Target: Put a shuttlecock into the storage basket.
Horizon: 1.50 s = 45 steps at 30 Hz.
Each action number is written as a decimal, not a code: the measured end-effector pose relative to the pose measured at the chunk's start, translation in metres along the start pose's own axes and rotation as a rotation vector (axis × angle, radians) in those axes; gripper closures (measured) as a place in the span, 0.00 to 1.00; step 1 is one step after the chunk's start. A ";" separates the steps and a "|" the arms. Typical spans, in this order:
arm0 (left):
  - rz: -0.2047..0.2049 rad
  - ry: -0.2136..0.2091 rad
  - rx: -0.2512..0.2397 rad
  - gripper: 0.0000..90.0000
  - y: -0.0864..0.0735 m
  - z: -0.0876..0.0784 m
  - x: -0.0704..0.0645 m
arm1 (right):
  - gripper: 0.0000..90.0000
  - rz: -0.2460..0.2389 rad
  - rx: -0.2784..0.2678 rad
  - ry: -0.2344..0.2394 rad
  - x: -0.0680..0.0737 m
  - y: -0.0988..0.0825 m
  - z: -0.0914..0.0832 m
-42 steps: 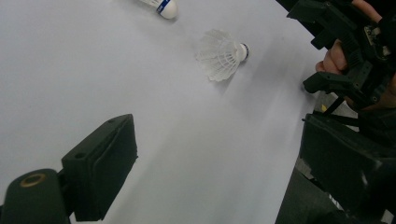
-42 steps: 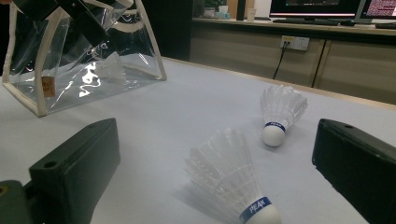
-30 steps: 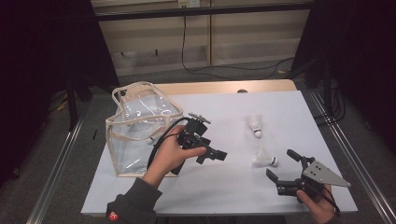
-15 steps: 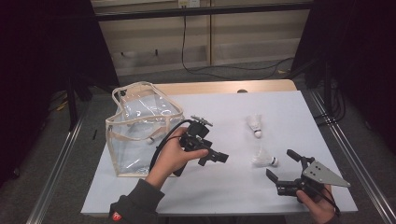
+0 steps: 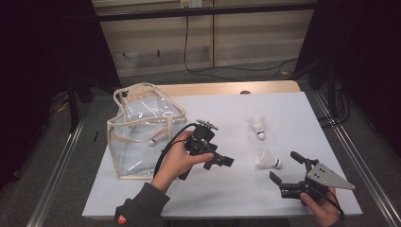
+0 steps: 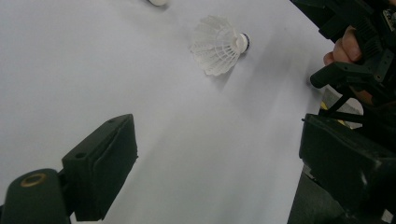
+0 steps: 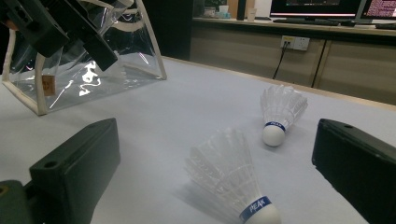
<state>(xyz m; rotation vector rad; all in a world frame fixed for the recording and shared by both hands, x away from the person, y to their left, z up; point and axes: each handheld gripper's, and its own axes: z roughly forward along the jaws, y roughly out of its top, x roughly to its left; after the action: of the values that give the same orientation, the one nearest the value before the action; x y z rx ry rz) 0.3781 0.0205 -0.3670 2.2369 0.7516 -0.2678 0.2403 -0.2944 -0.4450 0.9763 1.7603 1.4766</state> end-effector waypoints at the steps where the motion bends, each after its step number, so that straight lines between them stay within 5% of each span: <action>1: 0.003 -0.004 0.001 0.13 0.000 0.000 0.000 | 0.01 0.001 0.001 0.000 0.000 0.000 0.000; 45: 0.044 0.006 -0.005 0.14 0.002 0.031 -0.003 | 0.01 -0.003 0.000 -0.003 -0.001 0.000 0.000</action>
<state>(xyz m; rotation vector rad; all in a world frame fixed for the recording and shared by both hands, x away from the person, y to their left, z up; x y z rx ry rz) 0.3776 -0.0041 -0.3862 2.2477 0.7052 -0.2377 0.2402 -0.2951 -0.4447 0.9749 1.7594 1.4720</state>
